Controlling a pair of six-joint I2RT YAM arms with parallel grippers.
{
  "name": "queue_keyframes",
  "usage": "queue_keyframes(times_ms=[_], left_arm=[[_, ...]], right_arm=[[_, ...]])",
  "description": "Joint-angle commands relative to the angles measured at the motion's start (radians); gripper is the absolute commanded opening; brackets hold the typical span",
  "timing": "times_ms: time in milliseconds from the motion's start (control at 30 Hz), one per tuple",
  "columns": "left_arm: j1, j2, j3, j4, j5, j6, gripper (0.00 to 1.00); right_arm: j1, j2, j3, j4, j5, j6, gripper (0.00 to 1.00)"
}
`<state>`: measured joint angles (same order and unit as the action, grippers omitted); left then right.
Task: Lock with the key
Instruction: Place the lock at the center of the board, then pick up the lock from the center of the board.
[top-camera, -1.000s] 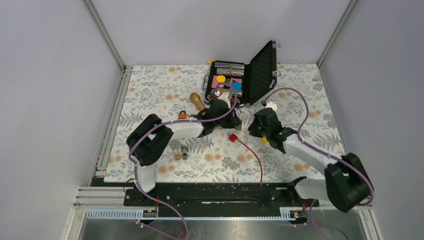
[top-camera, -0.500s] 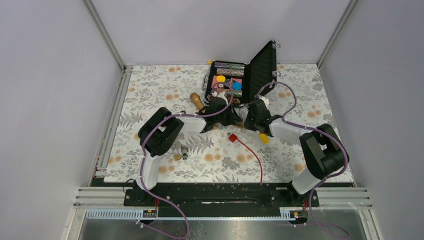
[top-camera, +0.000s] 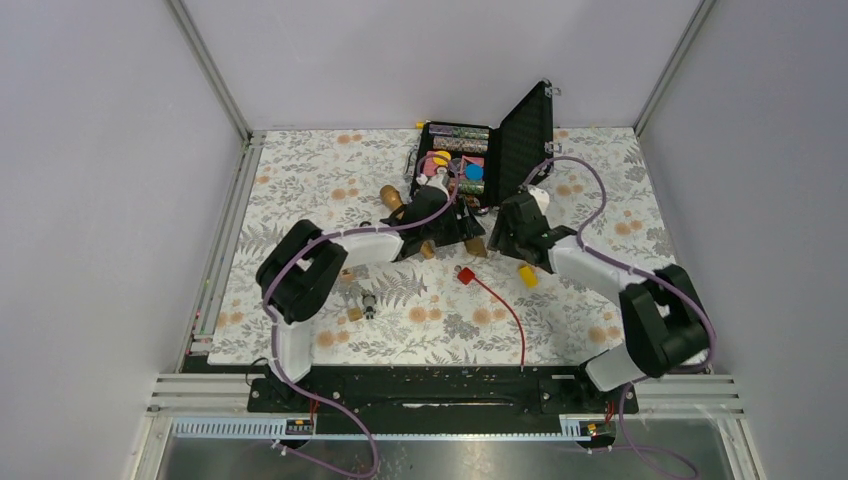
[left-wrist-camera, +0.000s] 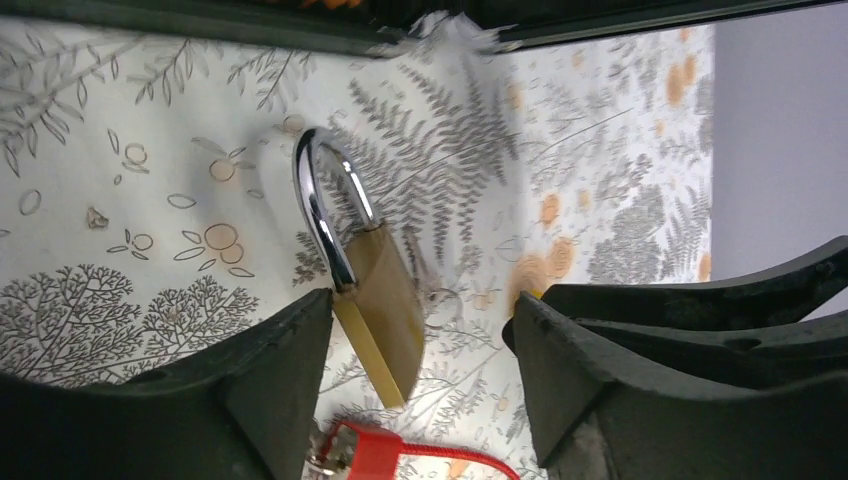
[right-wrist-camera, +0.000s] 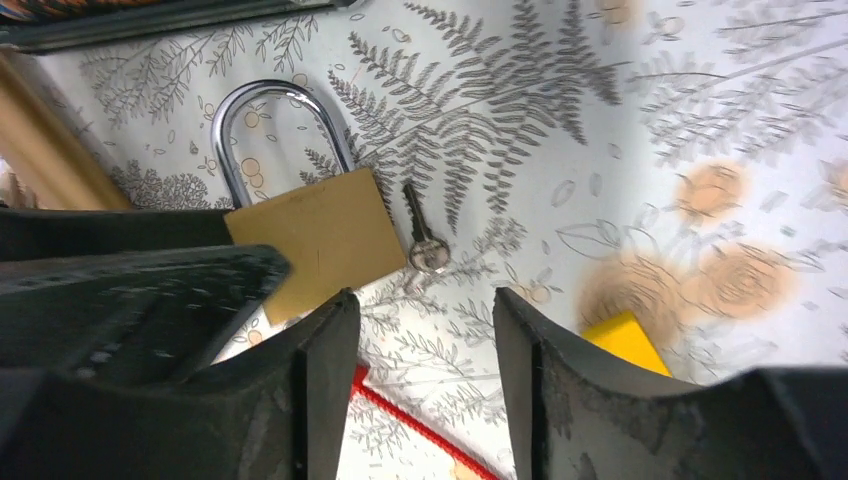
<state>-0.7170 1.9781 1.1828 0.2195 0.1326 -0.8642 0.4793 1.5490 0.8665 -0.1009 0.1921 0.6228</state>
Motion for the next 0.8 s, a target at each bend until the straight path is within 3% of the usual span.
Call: queue_keyframes(times_ms=[0, 133, 367, 600, 767], left_arm=[[0.005, -0.175, -0.01, -0.003, -0.068, 0.082, 0.7], [0.005, -0.295, -0.078, -0.074, -0.151, 0.135, 0.81], [0.005, -0.537, -0.246, -0.163, -0.26, 0.168, 0.94], [0.004, -0.792, -0.366, -0.236, -0.338, 0.18, 0.99], [0.005, -0.929, -0.39, -0.294, -0.363, 0.202, 0.99]], right_arm=[[-0.005, -0.156, -0.058, -0.098, 0.116, -0.009, 0.63], [-0.005, -0.227, -0.132, -0.123, 0.01, -0.098, 0.69], [0.026, -0.173, -0.151, -0.146, -0.157, -0.176, 0.62], [0.169, 0.02, -0.065, -0.19, -0.056, -0.23, 0.61], [0.195, 0.136, 0.024, -0.21, -0.032, -0.291, 0.59]])
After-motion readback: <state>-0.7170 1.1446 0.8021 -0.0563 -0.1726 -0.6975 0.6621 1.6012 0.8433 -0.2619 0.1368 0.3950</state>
